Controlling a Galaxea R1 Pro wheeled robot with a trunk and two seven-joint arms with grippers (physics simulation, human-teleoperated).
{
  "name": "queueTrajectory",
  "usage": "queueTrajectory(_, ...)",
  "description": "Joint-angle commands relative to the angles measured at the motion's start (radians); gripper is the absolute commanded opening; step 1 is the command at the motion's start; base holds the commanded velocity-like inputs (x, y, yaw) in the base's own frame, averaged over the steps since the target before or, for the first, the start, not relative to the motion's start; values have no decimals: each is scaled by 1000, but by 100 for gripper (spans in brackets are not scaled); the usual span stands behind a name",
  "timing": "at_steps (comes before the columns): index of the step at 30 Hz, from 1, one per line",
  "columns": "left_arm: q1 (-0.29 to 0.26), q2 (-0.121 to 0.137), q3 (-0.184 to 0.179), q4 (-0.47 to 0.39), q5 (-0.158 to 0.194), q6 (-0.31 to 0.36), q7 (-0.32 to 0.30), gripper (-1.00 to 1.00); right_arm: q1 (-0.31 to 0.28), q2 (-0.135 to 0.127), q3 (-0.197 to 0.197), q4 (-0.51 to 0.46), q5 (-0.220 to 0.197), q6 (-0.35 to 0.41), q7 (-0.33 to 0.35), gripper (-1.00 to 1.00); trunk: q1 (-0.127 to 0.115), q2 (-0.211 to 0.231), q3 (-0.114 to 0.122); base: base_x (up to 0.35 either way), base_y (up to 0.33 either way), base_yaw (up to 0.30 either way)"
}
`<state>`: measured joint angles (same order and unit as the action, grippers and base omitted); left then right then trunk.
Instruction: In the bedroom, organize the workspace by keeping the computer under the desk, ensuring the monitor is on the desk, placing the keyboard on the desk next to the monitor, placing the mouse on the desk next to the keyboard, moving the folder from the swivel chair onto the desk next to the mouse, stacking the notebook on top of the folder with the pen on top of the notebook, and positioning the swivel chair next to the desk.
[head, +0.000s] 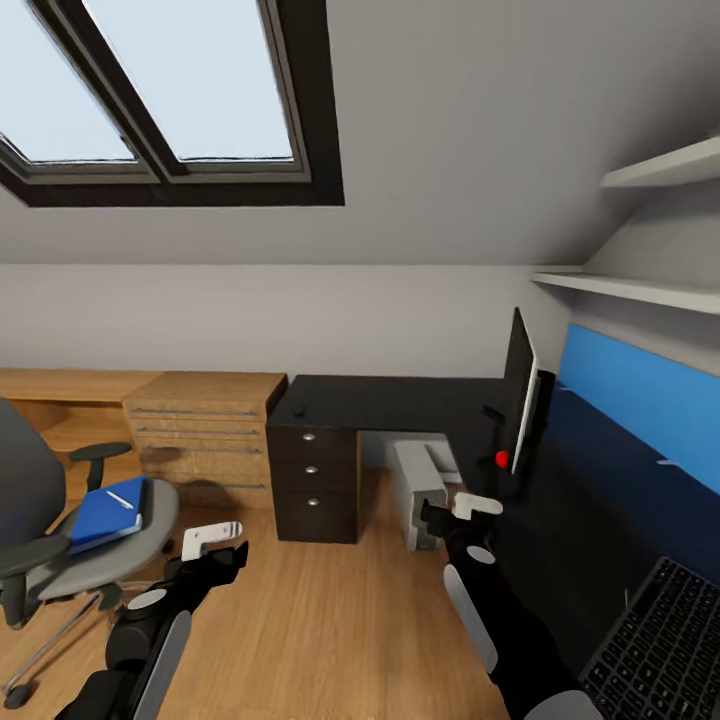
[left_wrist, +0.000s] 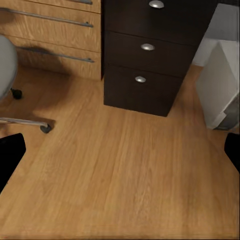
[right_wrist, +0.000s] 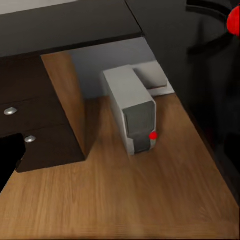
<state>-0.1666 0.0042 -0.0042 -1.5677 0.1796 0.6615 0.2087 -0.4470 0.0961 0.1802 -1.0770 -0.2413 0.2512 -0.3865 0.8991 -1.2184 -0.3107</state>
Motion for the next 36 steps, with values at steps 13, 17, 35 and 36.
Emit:
queueTrajectory(13, 2, -2, -3, -3, 9, 2, 8, 100, -1, -4, -3, 91, -5, 4, -8, 100, 0, -1, 1, -284, -217, -32)
queueTrajectory(17, 19, -3, -8, -9, 9, -1, 7, 100, -6, -43, -8, 146, -5, 1, -8, 100, 0, -1, 1, -248, -241, 0)
queueTrajectory(35, 66, -3, -41, -50, 10, -6, 2, 100, -26, -83, -8, 258, -3, 0, -9, 100, 0, -1, 1, -51, -200, 0)
queueTrajectory(36, 66, -2, -41, -50, 10, -6, 1, 100, -26, -83, -8, 258, -3, 0, -9, 100, 0, -1, 1, 161, -174, 0)
